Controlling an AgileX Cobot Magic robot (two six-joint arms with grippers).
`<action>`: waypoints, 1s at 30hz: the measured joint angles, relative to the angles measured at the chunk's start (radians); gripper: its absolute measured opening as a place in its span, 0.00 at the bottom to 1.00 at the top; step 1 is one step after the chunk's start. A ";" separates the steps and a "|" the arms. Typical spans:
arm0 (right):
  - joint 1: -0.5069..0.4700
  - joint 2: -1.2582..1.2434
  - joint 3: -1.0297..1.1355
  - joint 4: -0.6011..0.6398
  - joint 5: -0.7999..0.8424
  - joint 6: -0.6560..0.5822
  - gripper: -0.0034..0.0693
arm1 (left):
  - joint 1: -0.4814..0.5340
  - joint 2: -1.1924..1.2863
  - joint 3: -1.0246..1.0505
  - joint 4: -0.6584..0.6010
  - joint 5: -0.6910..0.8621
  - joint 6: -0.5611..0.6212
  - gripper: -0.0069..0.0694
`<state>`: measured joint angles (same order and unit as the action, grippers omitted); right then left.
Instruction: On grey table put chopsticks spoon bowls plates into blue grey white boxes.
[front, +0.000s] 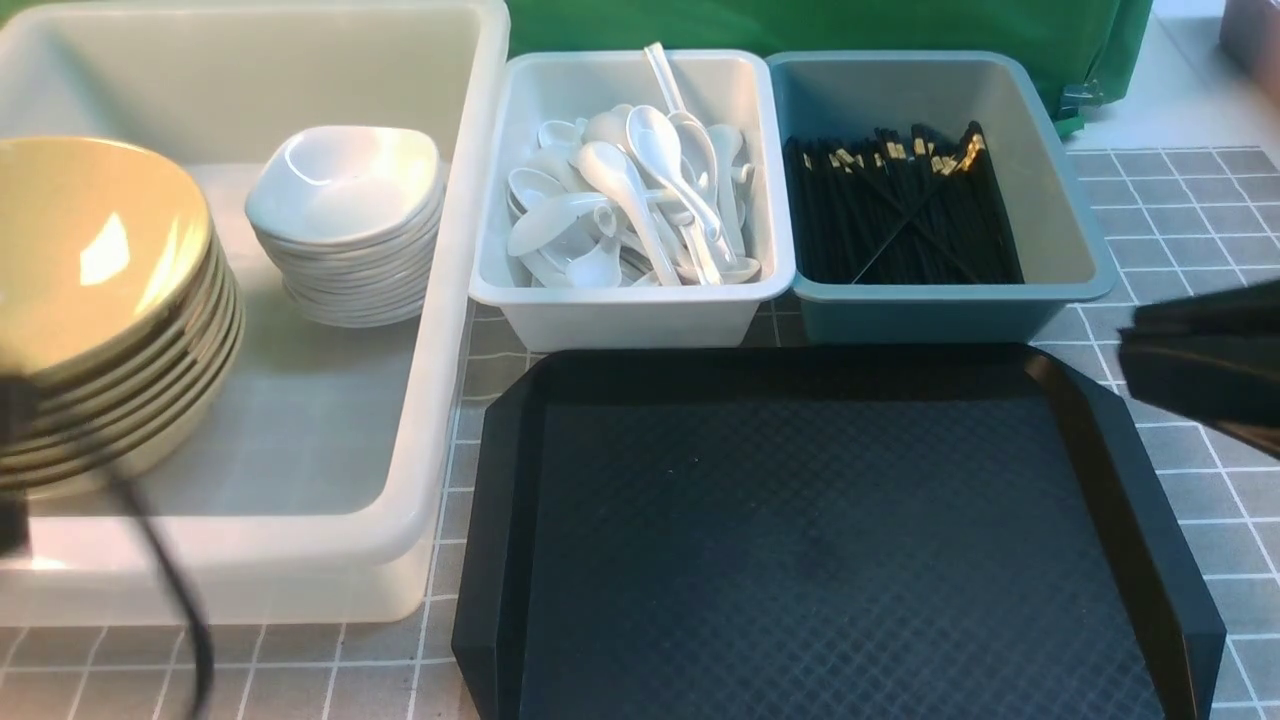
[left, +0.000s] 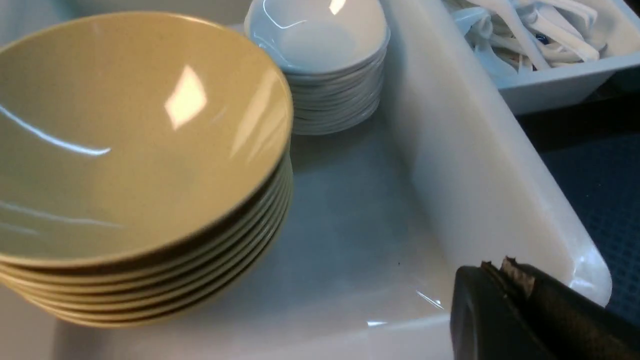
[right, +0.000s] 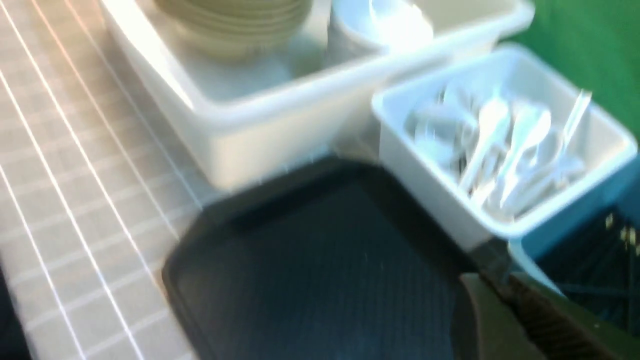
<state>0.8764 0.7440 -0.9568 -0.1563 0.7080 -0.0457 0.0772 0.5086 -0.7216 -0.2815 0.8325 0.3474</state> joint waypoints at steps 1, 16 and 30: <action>0.000 -0.030 0.031 0.004 -0.049 0.000 0.17 | 0.000 -0.077 0.060 0.004 -0.022 0.000 0.08; 0.000 -0.098 0.149 0.009 -0.292 0.000 0.18 | 0.000 -0.347 0.245 0.039 -0.073 0.004 0.08; 0.000 -0.098 0.157 0.009 -0.291 0.000 0.20 | 0.000 -0.347 0.247 0.039 -0.067 0.004 0.08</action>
<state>0.8764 0.6465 -0.8003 -0.1475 0.4172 -0.0457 0.0772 0.1618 -0.4742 -0.2421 0.7655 0.3519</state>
